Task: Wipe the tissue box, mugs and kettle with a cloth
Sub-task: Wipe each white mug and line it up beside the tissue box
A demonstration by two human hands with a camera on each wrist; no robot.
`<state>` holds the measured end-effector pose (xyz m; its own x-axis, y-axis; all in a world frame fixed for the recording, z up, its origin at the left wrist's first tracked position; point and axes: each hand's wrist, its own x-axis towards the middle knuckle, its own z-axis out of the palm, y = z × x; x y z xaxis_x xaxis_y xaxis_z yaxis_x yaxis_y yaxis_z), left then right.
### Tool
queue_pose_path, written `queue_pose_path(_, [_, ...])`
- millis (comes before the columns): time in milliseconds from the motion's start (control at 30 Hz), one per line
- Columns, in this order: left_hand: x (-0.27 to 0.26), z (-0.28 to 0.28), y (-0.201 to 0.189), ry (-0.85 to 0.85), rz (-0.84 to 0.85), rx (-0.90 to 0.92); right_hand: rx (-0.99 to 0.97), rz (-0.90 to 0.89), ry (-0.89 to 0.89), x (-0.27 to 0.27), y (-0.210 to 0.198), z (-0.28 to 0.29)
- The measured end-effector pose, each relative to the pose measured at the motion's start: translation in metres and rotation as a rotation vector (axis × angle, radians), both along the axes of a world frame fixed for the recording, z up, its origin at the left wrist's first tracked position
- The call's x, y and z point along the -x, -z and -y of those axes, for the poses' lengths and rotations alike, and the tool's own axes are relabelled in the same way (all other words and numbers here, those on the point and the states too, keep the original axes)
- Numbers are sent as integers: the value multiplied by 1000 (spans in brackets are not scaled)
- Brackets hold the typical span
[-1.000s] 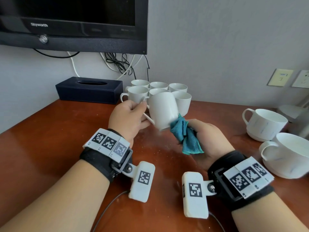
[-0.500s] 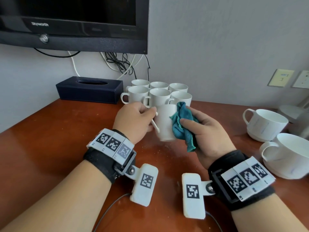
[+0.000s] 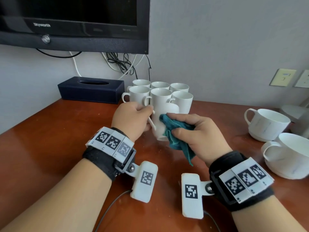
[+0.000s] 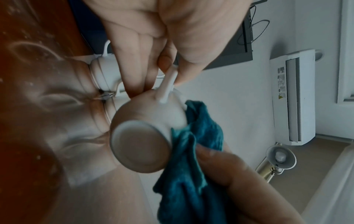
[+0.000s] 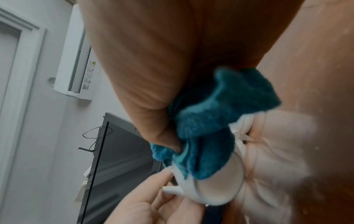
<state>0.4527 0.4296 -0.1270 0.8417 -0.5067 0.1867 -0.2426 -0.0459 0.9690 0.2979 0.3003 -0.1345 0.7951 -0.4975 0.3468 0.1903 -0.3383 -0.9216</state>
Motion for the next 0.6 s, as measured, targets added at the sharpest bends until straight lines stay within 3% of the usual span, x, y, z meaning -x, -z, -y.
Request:
queue_pose_path(133, [0, -1, -2, -5, -159, 103, -92, 30, 96, 1, 4, 8])
queue_pose_path(233, [3, -1, -4, 72, -231, 150, -279, 89, 148, 0, 6, 15])
queue_pose_path(400, [5, 2, -3, 163, -191, 133, -434, 95, 116, 3, 1, 12])
queue_pose_path(600, [0, 0, -1, 155, -128, 138, -450, 96, 74, 5, -5, 4])
